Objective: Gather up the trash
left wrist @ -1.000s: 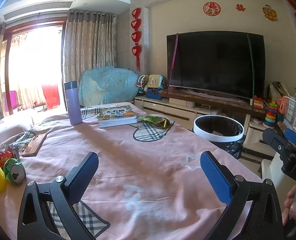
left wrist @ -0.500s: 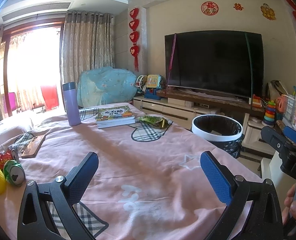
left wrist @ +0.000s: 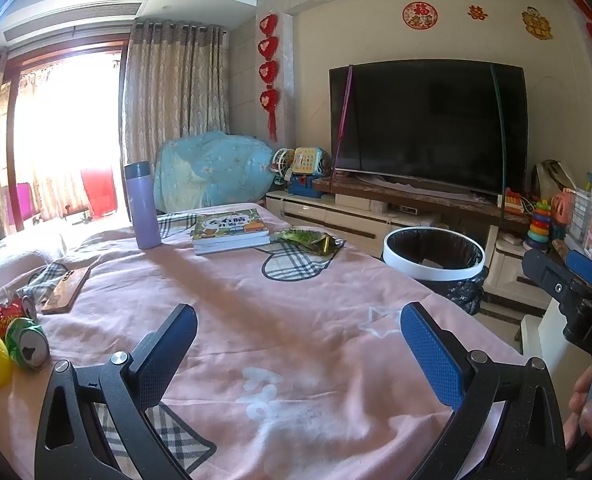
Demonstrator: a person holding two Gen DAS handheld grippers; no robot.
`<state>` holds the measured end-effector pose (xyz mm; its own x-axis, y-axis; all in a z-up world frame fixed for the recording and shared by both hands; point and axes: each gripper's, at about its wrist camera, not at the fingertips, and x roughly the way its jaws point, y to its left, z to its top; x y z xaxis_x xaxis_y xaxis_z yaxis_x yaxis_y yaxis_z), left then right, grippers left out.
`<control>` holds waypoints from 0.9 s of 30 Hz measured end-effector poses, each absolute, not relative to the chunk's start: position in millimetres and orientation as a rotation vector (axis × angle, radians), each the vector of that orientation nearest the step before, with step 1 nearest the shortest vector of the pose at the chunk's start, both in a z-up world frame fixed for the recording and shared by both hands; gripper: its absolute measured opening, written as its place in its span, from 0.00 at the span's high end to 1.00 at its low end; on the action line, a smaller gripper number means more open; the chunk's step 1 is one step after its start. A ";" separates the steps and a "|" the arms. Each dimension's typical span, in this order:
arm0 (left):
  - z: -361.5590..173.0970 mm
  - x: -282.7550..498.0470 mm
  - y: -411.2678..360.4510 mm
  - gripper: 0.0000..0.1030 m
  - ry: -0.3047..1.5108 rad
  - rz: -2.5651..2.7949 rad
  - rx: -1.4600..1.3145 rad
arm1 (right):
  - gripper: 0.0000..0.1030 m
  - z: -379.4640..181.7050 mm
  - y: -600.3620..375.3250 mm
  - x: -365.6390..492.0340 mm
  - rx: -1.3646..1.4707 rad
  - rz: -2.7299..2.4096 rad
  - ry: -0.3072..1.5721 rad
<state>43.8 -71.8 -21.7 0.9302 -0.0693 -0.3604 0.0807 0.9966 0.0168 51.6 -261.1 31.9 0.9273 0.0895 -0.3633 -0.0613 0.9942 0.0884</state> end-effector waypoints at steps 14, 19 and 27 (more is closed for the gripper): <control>-22.5 44.8 -71.7 0.01 0.372 -0.082 0.030 | 0.00 33.7 -258.5 50.5 0.091 0.091 0.370; -22.7 45.0 -72.1 0.01 0.374 -0.085 0.030 | 0.00 33.9 -259.0 50.7 0.095 0.093 0.370; -24.6 46.7 -71.5 0.01 0.383 -0.091 0.032 | 0.00 34.3 -259.1 51.1 0.096 0.094 0.372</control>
